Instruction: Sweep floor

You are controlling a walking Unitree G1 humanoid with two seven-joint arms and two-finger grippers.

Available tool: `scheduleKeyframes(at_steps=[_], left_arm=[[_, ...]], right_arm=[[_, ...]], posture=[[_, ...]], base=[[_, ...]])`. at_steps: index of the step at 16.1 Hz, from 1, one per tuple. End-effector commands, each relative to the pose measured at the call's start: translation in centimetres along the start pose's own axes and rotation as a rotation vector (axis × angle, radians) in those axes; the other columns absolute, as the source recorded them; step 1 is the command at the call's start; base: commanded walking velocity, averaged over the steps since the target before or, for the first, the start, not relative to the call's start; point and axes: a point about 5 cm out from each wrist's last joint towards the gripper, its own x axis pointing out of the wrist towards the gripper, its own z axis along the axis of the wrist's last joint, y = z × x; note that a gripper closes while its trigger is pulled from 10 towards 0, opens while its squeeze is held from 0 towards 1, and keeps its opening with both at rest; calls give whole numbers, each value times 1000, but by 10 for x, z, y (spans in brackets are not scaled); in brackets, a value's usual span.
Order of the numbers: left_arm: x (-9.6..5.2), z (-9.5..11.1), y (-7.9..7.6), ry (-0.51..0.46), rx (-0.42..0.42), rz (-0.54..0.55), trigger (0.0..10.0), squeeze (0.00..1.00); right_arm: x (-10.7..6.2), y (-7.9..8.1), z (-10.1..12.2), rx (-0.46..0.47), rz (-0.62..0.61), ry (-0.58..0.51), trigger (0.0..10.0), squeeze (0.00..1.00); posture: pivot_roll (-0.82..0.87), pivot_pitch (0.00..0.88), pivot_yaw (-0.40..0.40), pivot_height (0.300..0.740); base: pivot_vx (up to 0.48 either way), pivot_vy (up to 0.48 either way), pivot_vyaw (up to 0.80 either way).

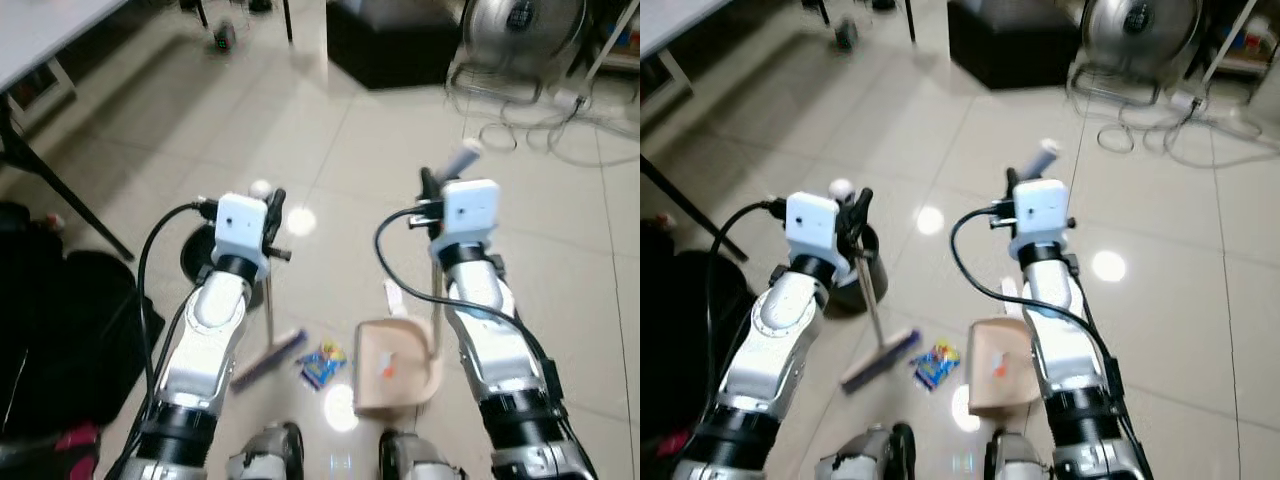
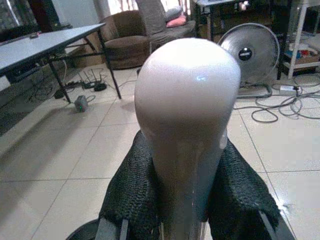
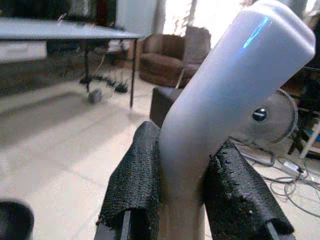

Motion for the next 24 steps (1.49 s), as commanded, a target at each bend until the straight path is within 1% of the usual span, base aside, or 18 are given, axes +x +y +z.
scheduleKeyframes(at_steps=[1,4,7,8,9,10,11,12,13,14,16,18,19,20,21,22,23,24], left_arm=[[-1,-1,4,-15,15,19,10000,0],[1,-4,6,-17,22,42,10000,0],[6,-3,3,-32,21,53,10000,0],[11,-1,-1,-48,19,46,10000,0],[15,0,-3,-55,17,43,10000,0],[21,2,-6,-70,7,50,10000,0],[25,3,-8,-78,6,53,10000,0],[26,3,-8,-80,6,54,10000,0],[29,5,-8,-89,16,72,10000,0],[34,9,-4,-103,16,118,10000,0],[38,10,-2,-110,1,160,10000,0],[39,5,-14,-90,-66,170,10000,0],[39,4,-17,-78,-110,200,10000,0],[39,3,-19,-72,-129,215,10000,0],[41,3,-21,-56,-215,269,10000,0],[42,3,-22,-50,-245,286,10000,0],[46,6,-22,-48,-325,326,10000,0],[50,10,-20,-49,-387,359,10000,0]], right_arm=[[1,5,1,-26,30,-28,10000,0],[4,6,-7,-26,20,-20,10000,0],[5,9,-10,-15,-6,-42,10000,0],[3,13,-11,-32,-30,-74,10000,0],[2,16,-11,-28,-49,-90,10000,0],[0,24,-11,-16,-74,-122,10000,0],[-3,30,-11,-20,-76,-139,10000,0],[-3,31,-11,-23,-74,-140,10000,0],[-5,35,-13,-38,-68,-142,10000,0],[-6,40,-13,-31,-67,-146,10000,0],[-6,45,-14,-19,-78,-153,10000,0],[-5,52,-16,-2,-103,-133,10000,0],[-3,55,-17,10,-128,-116,10000,0],[-2,56,-17,16,-139,-109,10000,0],[0,61,-14,39,-146,-106,10000,0],[1,63,-13,47,-146,-108,10000,0],[3,67,-11,54,-136,-119,10000,0],[3,68,-10,54,-130,-122,10000,0]], posture=[[47,336,69,740],[55,378,62,740],[64,390,59,740],[80,402,63,740],[82,406,64,740],[86,407,61,740],[90,406,55,740],[91,407,54,740],[93,408,54,740],[89,408,51,740],[87,406,52,740],[82,403,51,740],[70,397,44,740],[68,397,44,740],[56,392,38,740],[55,391,38,740],[48,387,36,740],[46,384,37,740]], base=[[0,0,0],[0,0,0],[0,0,0],[0,0,0],[0,0,0],[0,0,0],[0,0,0],[0,0,0],[0,0,0],[0,0,0],[0,0,0],[0,0,0],[0,0,0],[0,0,0],[0,0,0],[0,0,0],[0,0,0],[0,0,0]])
